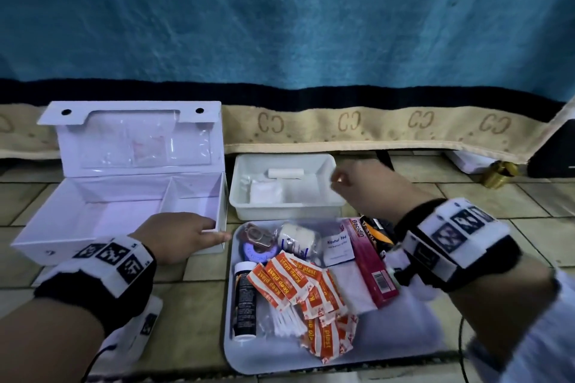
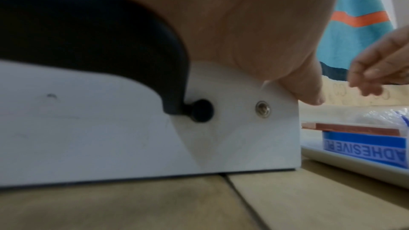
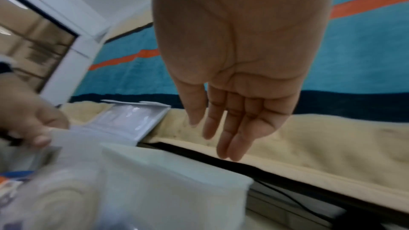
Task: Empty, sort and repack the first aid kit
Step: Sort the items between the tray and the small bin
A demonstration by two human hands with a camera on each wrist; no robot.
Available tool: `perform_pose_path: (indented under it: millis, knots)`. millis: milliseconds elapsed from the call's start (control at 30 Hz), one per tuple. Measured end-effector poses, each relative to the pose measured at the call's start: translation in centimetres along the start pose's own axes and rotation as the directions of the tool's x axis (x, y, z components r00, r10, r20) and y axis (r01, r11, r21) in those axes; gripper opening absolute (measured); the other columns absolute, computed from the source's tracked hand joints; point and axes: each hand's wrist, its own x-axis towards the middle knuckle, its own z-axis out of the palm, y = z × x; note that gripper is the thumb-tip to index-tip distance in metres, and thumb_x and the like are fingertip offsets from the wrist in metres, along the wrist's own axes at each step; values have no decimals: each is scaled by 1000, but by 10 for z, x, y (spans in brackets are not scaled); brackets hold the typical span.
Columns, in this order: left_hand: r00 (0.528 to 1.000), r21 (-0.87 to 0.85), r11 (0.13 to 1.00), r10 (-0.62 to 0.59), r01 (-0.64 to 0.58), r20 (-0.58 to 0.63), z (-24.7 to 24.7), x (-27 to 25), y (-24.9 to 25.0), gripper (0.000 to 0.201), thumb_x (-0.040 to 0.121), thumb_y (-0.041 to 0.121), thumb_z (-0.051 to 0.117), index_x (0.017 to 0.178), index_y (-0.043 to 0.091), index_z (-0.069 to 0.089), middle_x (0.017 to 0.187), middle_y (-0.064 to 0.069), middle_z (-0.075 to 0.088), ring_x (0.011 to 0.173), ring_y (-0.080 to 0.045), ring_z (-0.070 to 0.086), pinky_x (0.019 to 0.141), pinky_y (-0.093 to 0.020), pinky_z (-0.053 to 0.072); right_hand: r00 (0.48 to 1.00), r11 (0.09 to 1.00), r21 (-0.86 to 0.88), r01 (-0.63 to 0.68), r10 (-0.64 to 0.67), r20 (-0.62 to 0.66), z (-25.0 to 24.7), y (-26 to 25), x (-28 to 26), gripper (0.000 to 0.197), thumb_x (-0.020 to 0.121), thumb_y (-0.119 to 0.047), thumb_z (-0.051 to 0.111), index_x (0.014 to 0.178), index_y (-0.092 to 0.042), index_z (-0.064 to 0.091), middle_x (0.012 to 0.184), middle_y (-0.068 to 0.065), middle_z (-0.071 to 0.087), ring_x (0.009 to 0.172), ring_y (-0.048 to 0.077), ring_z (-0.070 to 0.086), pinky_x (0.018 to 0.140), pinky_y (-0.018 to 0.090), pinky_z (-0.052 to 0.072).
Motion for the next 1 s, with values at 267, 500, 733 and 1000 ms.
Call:
perform_pose_path:
  millis: [267,500,733,1000]
  knots:
    - [1000,33,999,8,-8,16,2,1,-5,49,85,69,34,70,23,45,79,2,57,80,-15,54,77,-30,42,847,966,-161,201,-88,524,32,-82,44,62,97,-56,17,143,-20,37,144,9,44,131,27,41,109,40,28]
    - [999,57,998,33,-35,24,1,2,-4,46,85,68,33,65,28,39,72,6,49,77,-15,50,71,-31,40,878,968,-214,131,-13,479,46,-80,52,63,101,-46,18,128,1,50,132,19,53,120,30,49,98,35,34]
    - [999,40,999,33,-33,2,2,2,-3,49,85,70,33,63,27,39,72,5,52,78,-14,53,71,-30,39,970,989,-105,105,-78,231,6,-65,46,48,102,-36,28,123,-5,58,117,16,60,100,27,55,83,29,41]
    - [1000,21,1000,17,-16,-14,3,2,-3,53,84,70,34,71,20,48,73,2,55,74,-13,53,73,-28,42,975,985,-166,56,-18,222,-55,-14,-35,36,95,-40,48,81,-20,74,69,0,61,60,7,57,58,21,41]
